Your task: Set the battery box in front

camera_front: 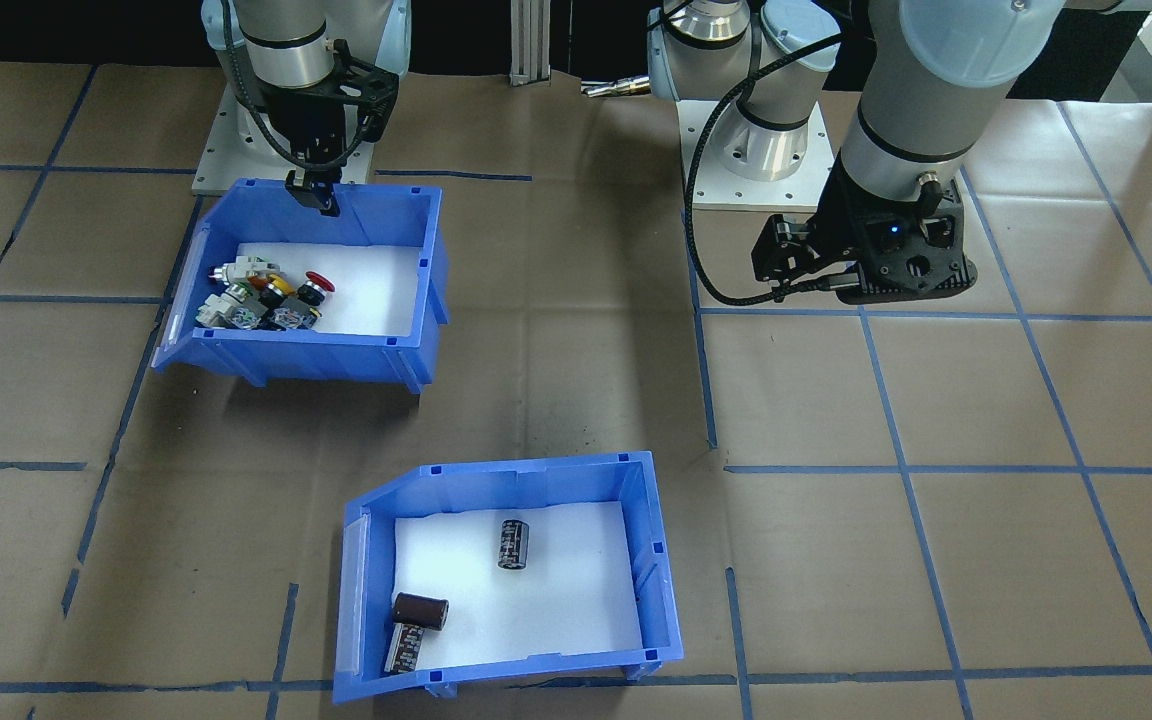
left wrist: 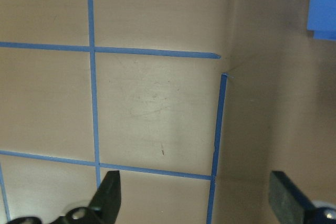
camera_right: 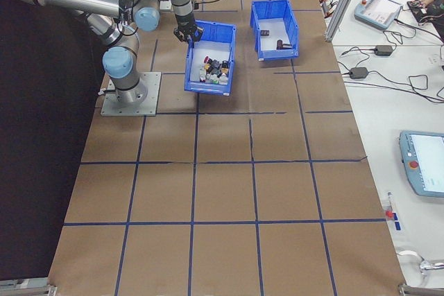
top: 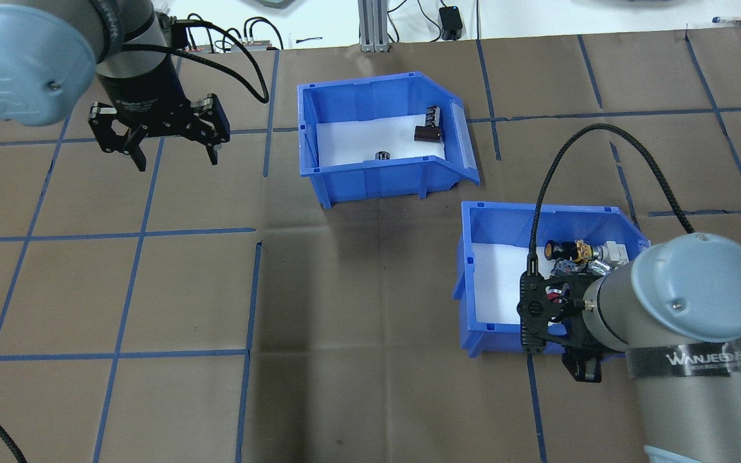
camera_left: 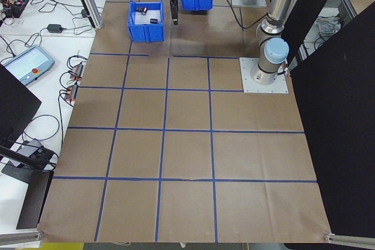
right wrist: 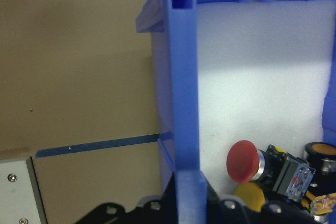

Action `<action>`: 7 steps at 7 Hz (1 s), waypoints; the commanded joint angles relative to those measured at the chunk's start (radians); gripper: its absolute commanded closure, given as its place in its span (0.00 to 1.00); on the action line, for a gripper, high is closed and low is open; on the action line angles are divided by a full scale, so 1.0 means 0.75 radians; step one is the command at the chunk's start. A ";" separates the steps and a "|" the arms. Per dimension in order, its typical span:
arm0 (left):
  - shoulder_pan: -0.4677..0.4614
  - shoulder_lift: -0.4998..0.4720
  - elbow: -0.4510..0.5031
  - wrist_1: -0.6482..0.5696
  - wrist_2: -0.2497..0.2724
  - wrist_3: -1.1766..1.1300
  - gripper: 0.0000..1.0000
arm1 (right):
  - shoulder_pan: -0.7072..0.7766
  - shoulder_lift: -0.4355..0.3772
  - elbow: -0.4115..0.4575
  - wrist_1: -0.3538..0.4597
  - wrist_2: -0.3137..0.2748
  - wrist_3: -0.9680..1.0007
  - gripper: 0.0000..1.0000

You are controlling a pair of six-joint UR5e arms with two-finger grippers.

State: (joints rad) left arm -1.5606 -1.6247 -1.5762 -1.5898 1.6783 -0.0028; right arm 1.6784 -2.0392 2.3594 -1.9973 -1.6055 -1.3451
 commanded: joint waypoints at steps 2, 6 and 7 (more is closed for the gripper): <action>0.005 0.125 -0.130 0.062 -0.066 0.161 0.00 | 0.301 0.202 -0.057 -0.155 -0.078 0.249 1.00; 0.005 0.201 -0.169 0.074 -0.066 0.157 0.00 | 0.621 0.462 -0.174 -0.298 -0.174 0.460 1.00; 0.005 0.183 -0.173 0.072 -0.068 0.155 0.00 | 0.652 0.512 -0.176 -0.404 -0.181 0.468 1.00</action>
State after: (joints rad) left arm -1.5570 -1.4793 -1.7017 -1.5352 1.6292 0.1105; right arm 2.1220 -1.7102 2.2374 -2.2245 -1.7257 -1.0104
